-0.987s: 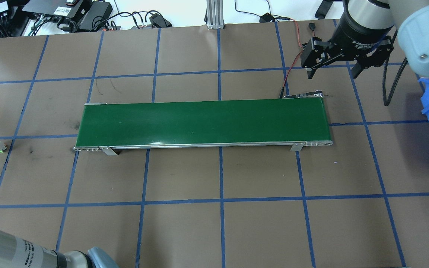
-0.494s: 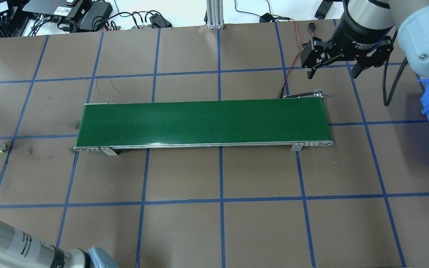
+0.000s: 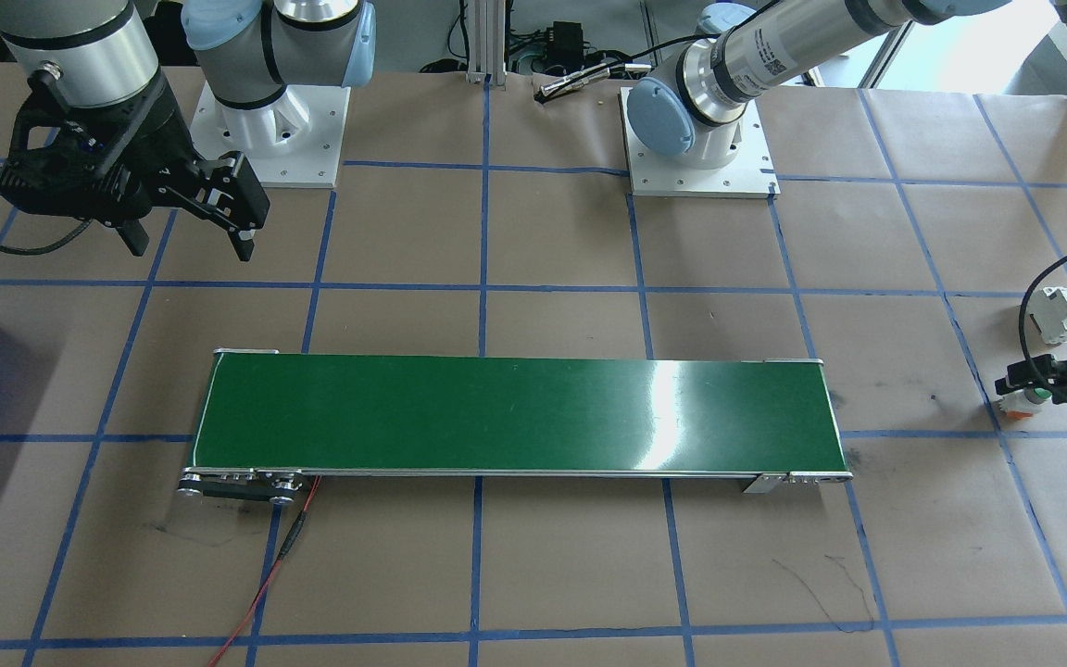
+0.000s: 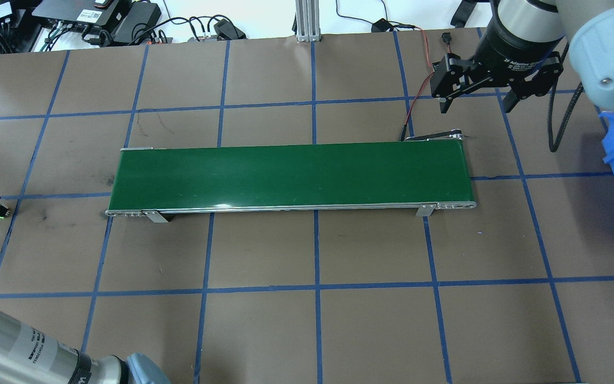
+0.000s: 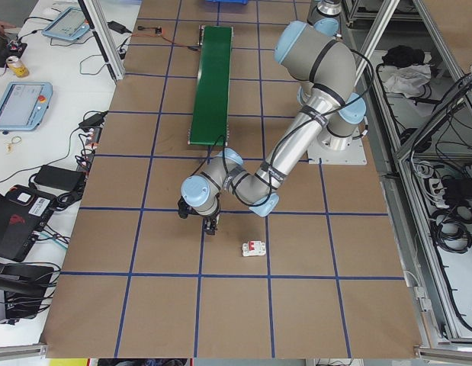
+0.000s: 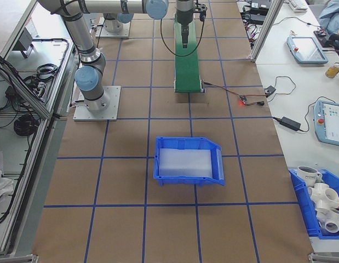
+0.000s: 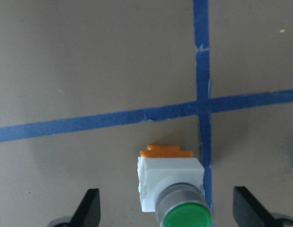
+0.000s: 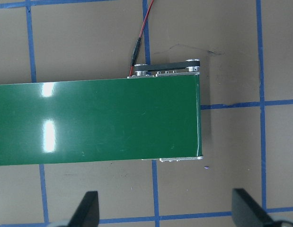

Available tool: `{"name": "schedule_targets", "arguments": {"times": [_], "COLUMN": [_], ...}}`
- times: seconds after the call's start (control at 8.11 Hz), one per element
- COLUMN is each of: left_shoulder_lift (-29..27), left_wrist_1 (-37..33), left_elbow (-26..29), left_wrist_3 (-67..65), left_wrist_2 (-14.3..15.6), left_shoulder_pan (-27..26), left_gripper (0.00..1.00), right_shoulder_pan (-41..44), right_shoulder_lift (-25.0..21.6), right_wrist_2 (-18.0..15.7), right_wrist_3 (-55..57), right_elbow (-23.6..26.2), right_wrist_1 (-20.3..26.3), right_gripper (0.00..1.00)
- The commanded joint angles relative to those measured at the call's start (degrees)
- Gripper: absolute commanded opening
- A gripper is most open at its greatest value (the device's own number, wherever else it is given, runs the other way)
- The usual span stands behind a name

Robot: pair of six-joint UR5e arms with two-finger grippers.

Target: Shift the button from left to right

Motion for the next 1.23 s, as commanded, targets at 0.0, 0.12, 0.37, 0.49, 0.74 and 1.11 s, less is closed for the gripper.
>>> {"name": "schedule_targets", "arguments": {"times": [0.0,0.12,0.37,0.49,0.74,1.11], "left_shoulder_lift": [-0.8,-0.8,-1.1,-0.9,1.2,12.2], "left_wrist_1": [0.5,0.4,0.5,0.5,-0.2,-6.1], "left_elbow": [0.1,0.1,0.1,0.1,0.6,0.8], "left_wrist_3": [2.9,2.6,3.1,3.2,3.0,2.0], "left_wrist_2": [3.0,2.9,2.9,2.9,3.0,3.3], "left_shoulder_pan": [-0.1,-0.3,-0.5,-0.9,-2.3,-9.1], "left_gripper": [1.0,0.72,0.15,0.04,0.0,0.0], "right_shoulder_pan": [0.0,0.0,0.0,0.0,0.0,0.0], "right_shoulder_lift": [0.0,0.0,0.0,0.0,0.0,0.0], "right_wrist_2": [0.0,0.0,0.0,0.0,0.0,0.0], "right_wrist_3": [0.0,0.0,0.0,0.0,0.0,0.0], "right_elbow": [0.0,0.0,0.0,0.0,0.0,0.0], "right_wrist_1": [0.0,0.0,0.0,0.0,0.0,0.0], "right_gripper": [1.0,1.0,1.0,1.0,1.0,1.0]}}
